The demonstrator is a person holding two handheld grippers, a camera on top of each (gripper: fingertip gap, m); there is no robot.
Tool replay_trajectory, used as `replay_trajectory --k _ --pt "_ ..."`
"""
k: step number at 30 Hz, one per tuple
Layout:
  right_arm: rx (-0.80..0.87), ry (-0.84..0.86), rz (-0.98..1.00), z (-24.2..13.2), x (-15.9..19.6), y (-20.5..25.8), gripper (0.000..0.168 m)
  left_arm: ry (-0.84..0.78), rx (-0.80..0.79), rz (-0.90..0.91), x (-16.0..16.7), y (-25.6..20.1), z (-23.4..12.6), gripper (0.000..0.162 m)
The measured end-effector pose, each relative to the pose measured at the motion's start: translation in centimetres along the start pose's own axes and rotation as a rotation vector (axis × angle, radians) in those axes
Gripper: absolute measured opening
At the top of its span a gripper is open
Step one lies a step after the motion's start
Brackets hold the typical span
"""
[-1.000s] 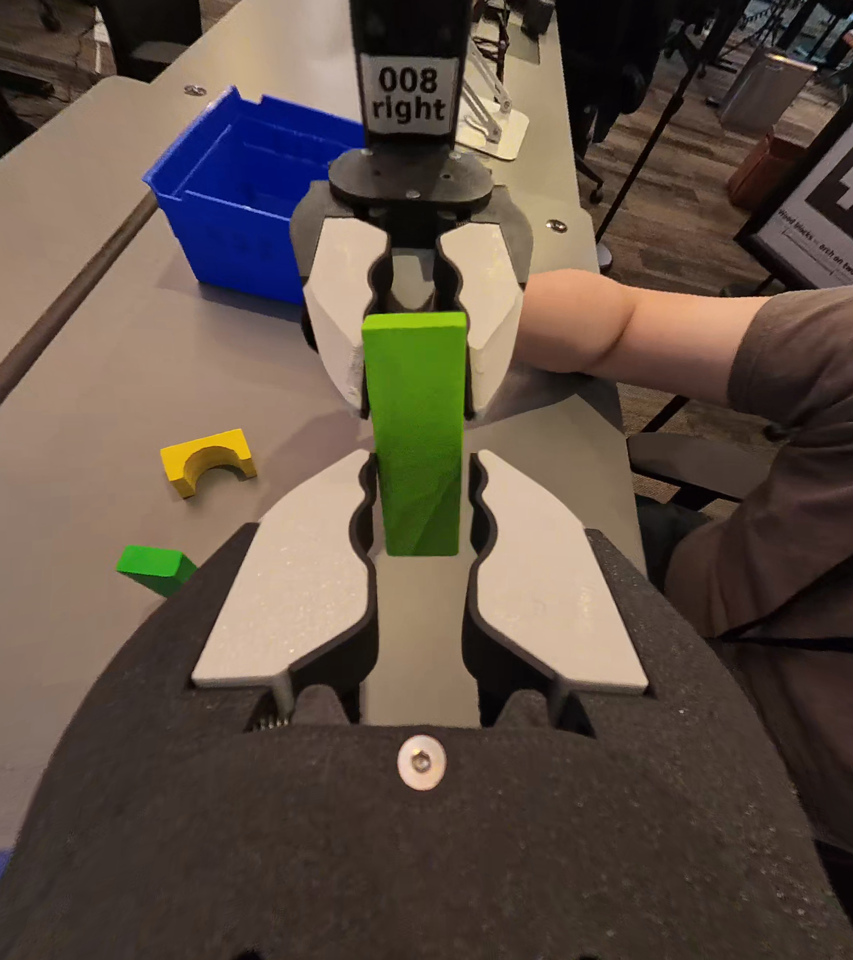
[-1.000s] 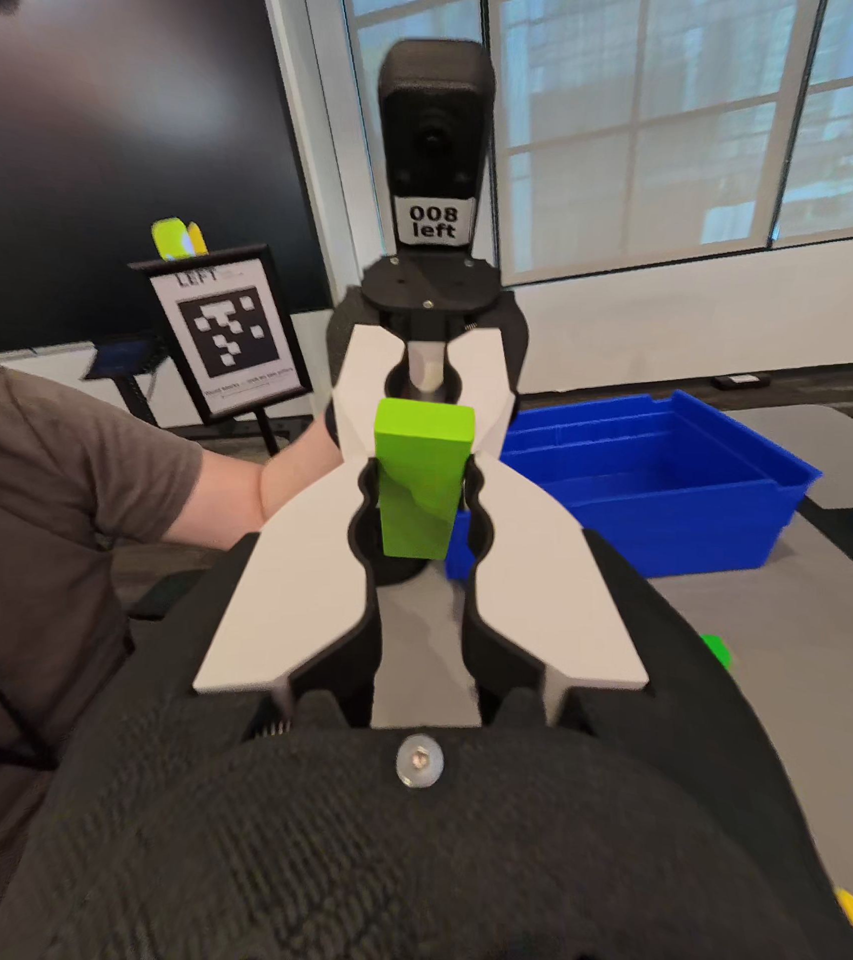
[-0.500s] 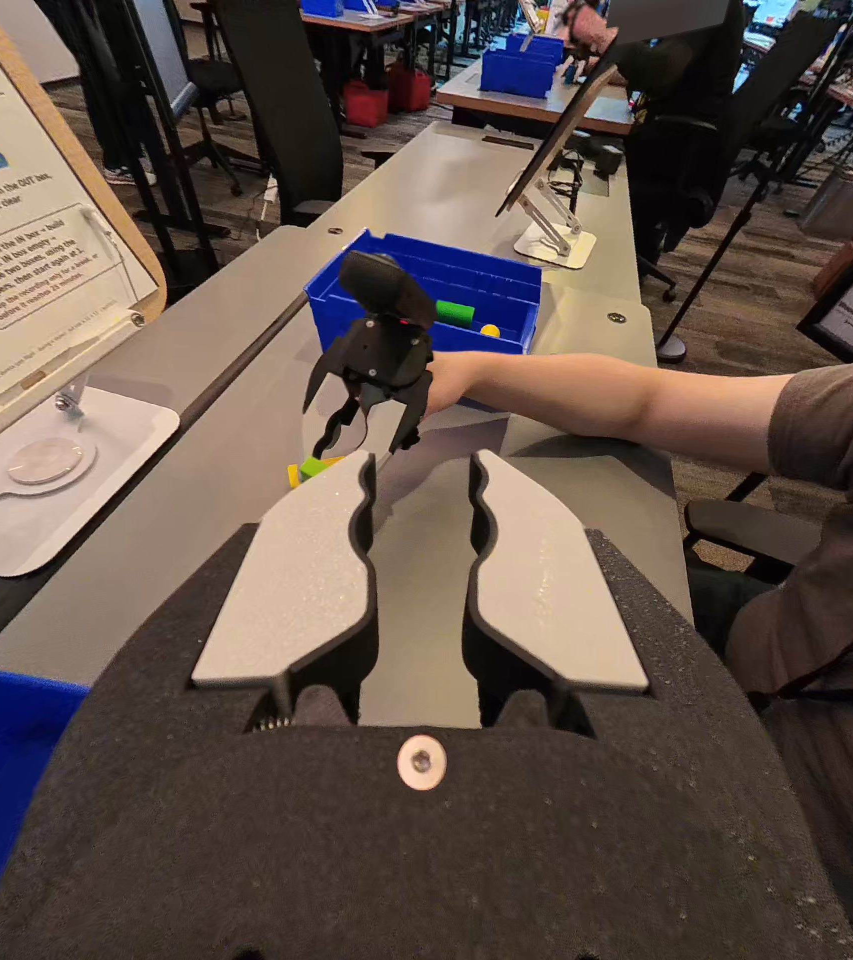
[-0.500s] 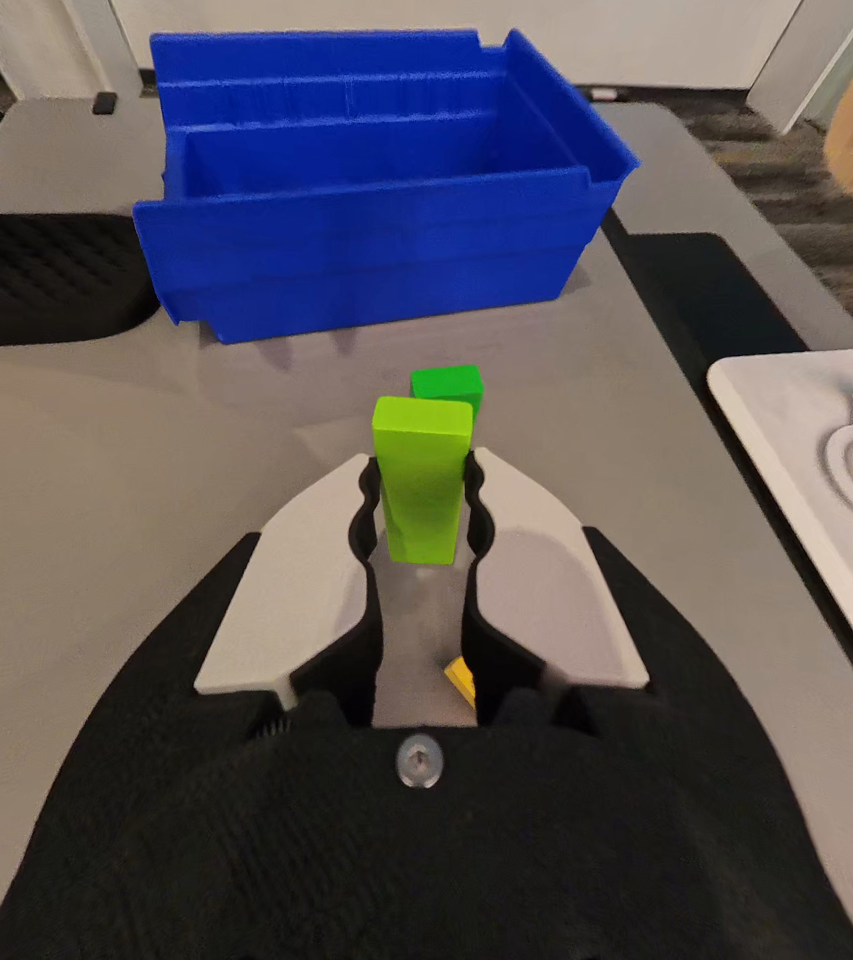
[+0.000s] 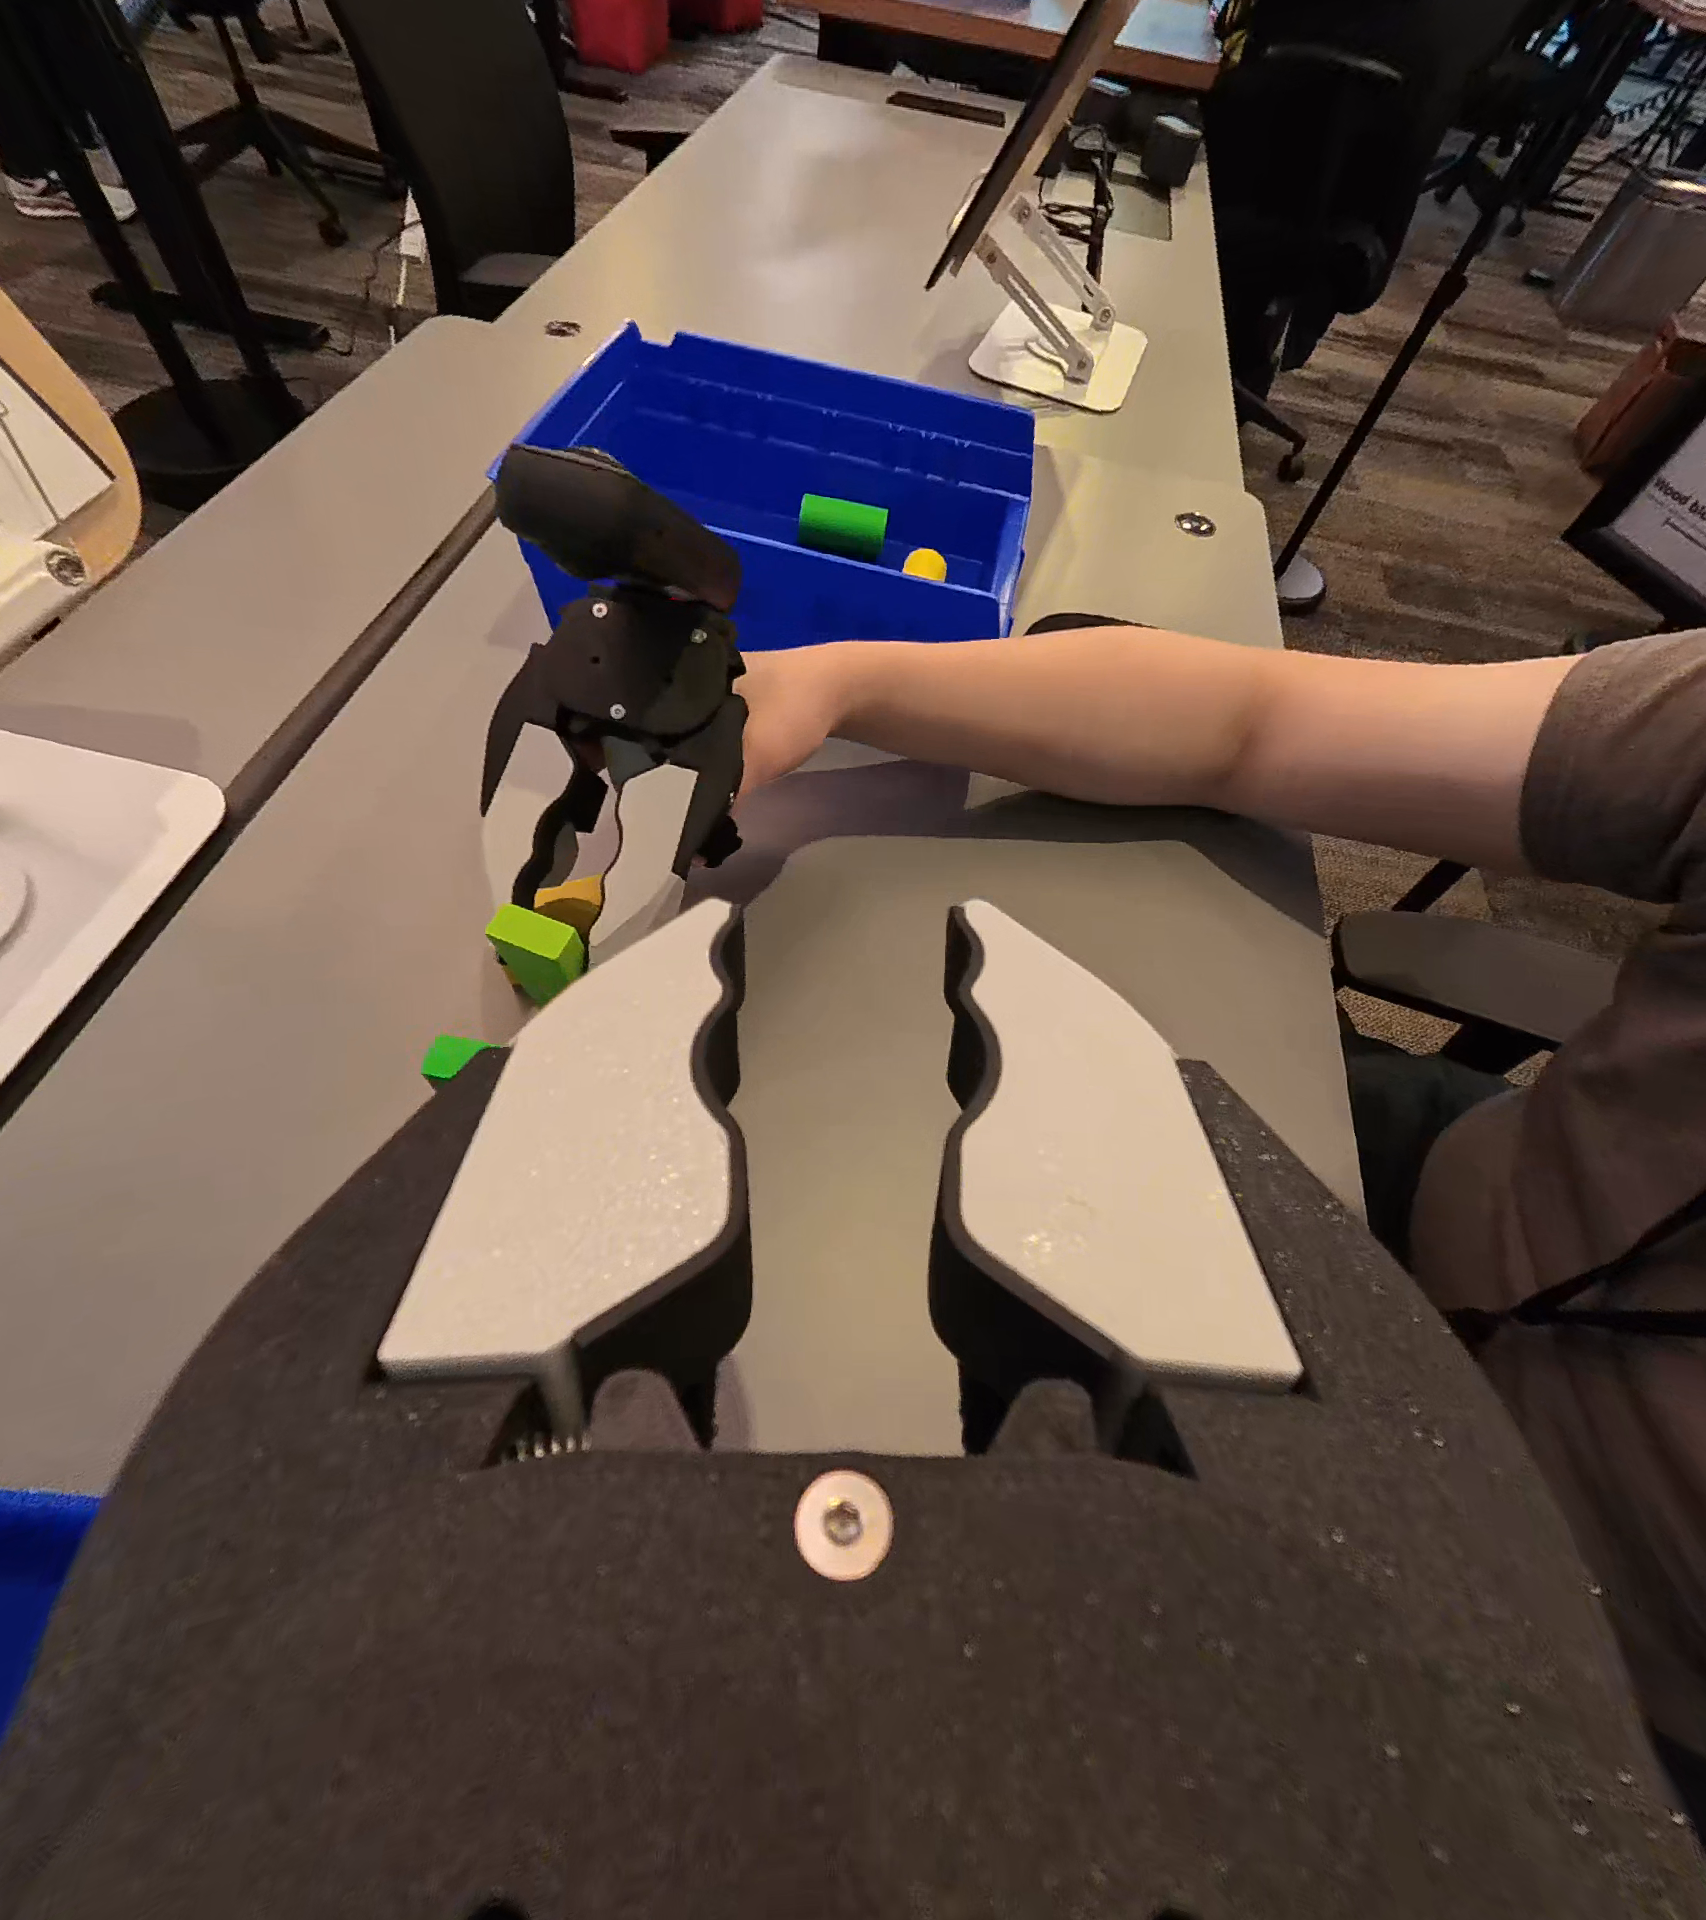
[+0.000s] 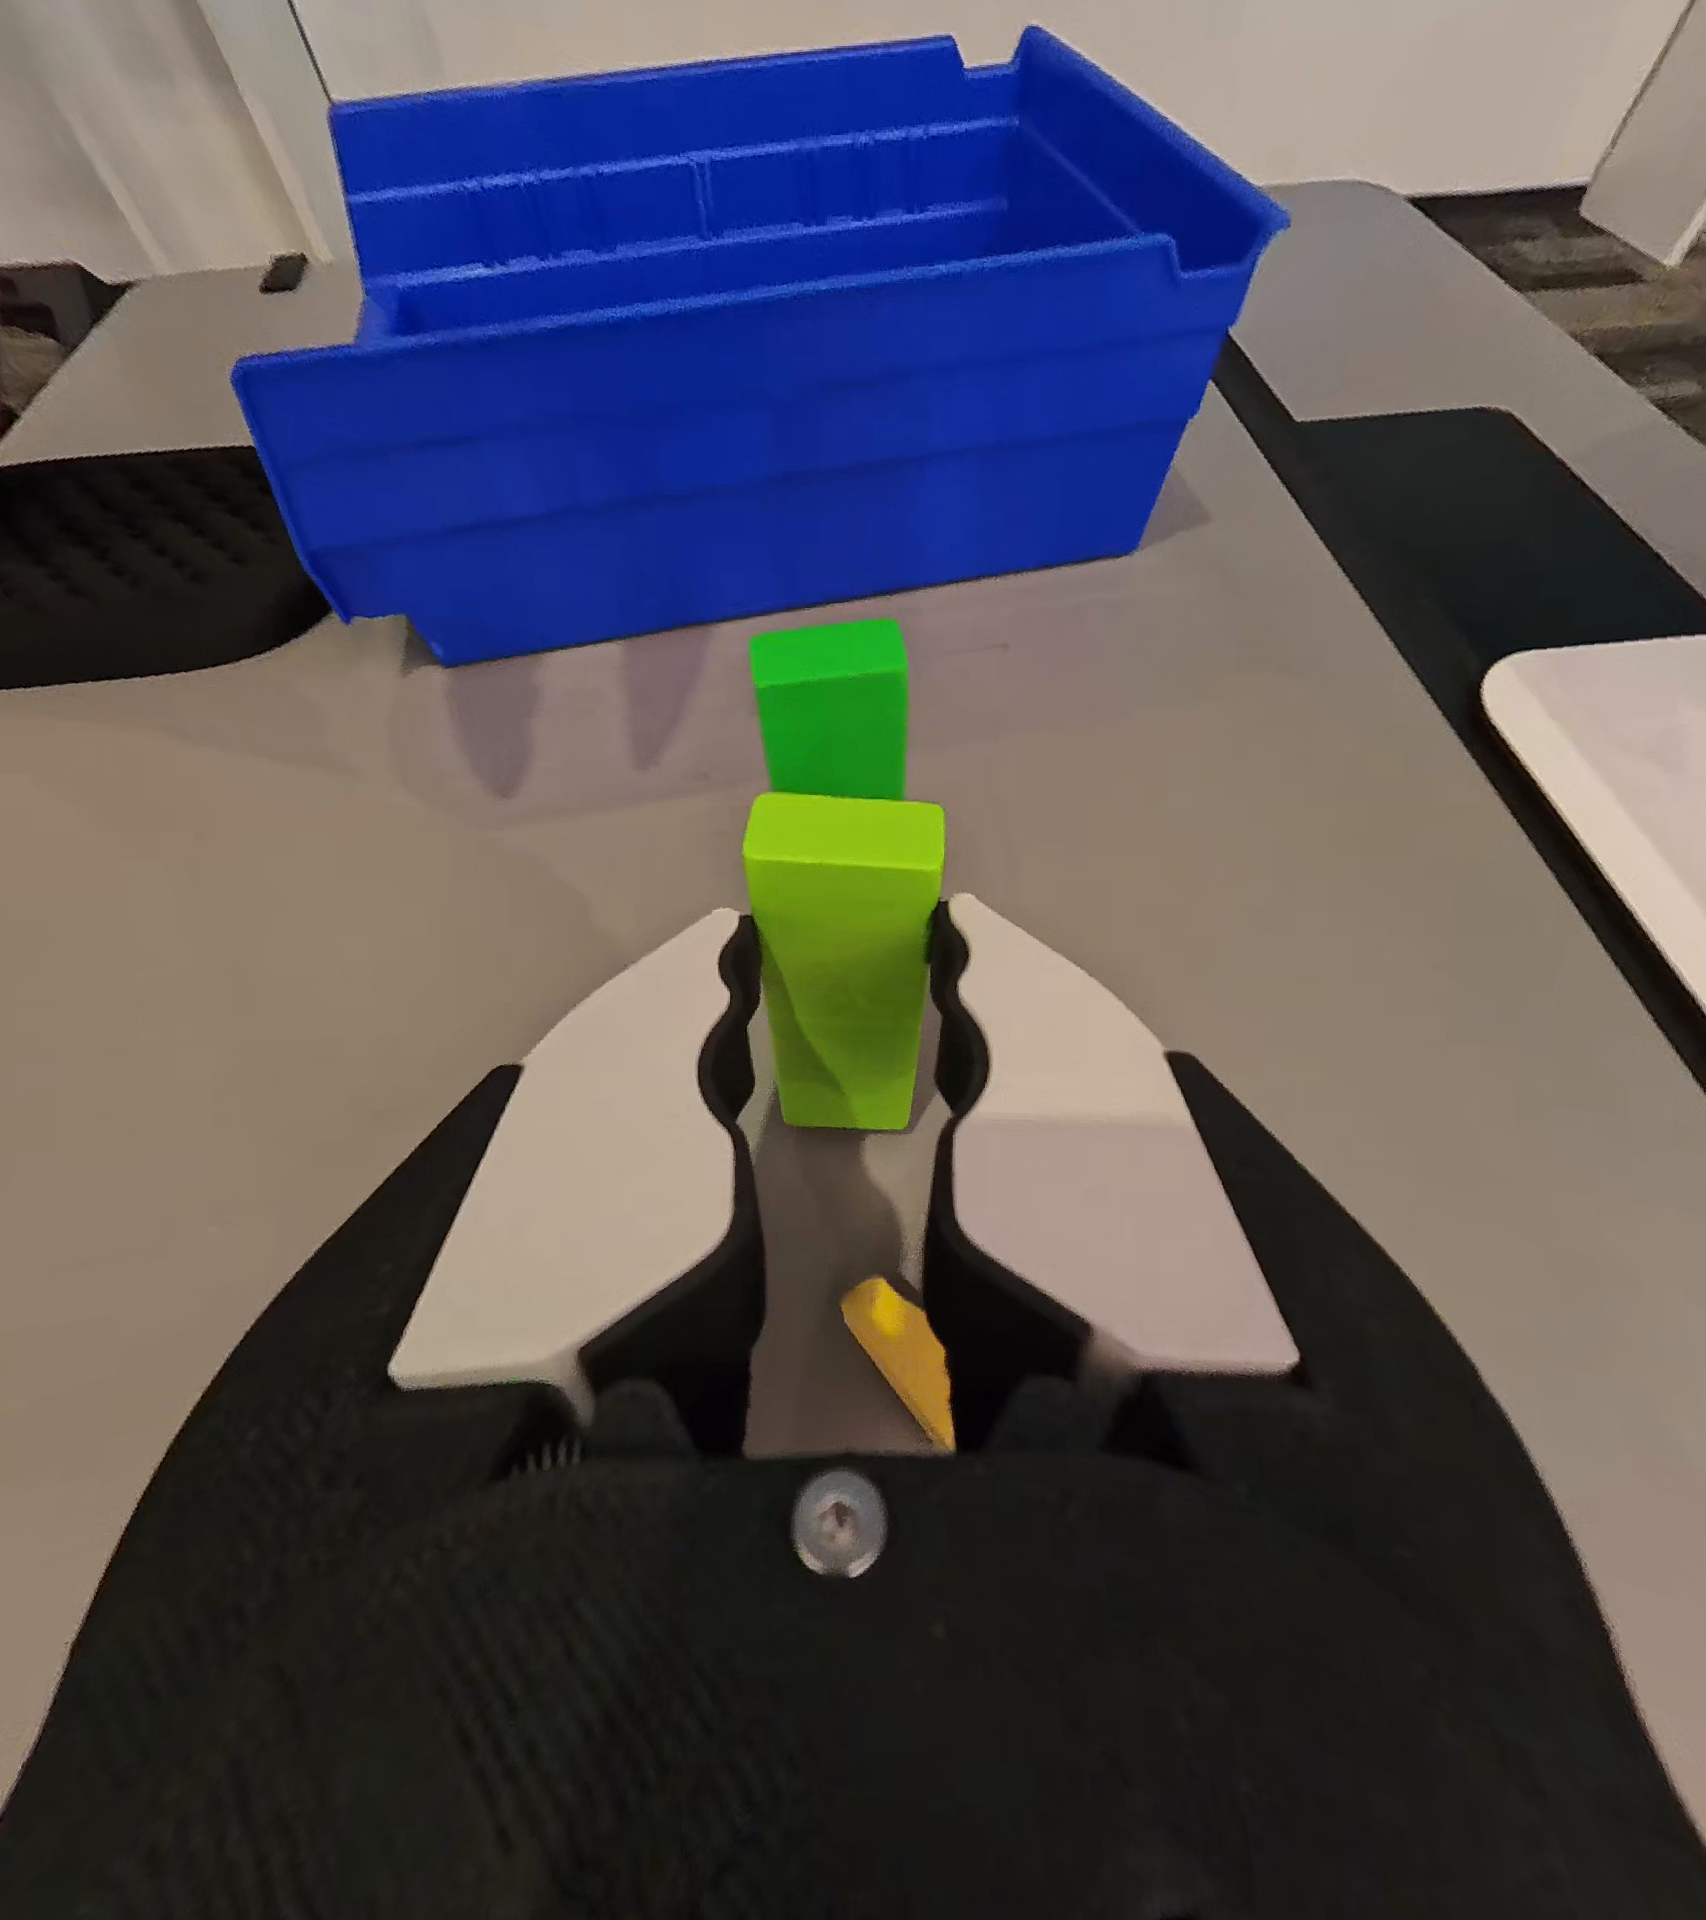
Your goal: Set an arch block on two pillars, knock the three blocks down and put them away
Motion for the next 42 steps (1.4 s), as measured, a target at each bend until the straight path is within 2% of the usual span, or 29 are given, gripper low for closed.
replay_trajectory --k 17,22,28,31,34,36,42 --pt "-0.04 -0.022 -0.03 0.0 0.4 -0.6 0.035 0.029 0.048 -0.048 0.5 0.1 0.9 0.039" --pt "-0.012 -0.058 -0.05 -1.1 -1.0 0.1 0.049 0.042 0.06 -0.054 0.5 -0.1 0.9 0.042" --pt "0.06 -0.15 0.008 -4.1 -4.0 1.6 0.048 0.039 0.069 -0.051 0.3 -0.4 0.6 0.042" --pt "0.221 -0.047 0.044 -5.0 -4.0 1.2 0.048 0.044 0.067 -0.043 0.2 -0.5 0.5 0.043" --pt "0.459 0.188 0.099 -5.2 -2.4 0.0 0.048 0.039 0.066 -0.041 0.0 -0.7 0.4 0.042" --pt "0.557 0.314 0.156 -4.4 -0.9 -0.9 0.048 0.038 0.065 -0.038 0.0 -0.7 0.3 0.042" --pt "0.543 0.471 0.33 -0.9 2.0 -2.2 0.044 0.061 0.07 -0.041 0.1 -0.8 0.6 0.043"
Point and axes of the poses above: each gripper's, where its closed fingertips meet, z out along the fingers, x out of its underside, y = z × x across the jaws, the point moved 9 cm from there along -z, back along the fingers, and after that the axes turned 13 degrees about z, right-handed, at the moved point
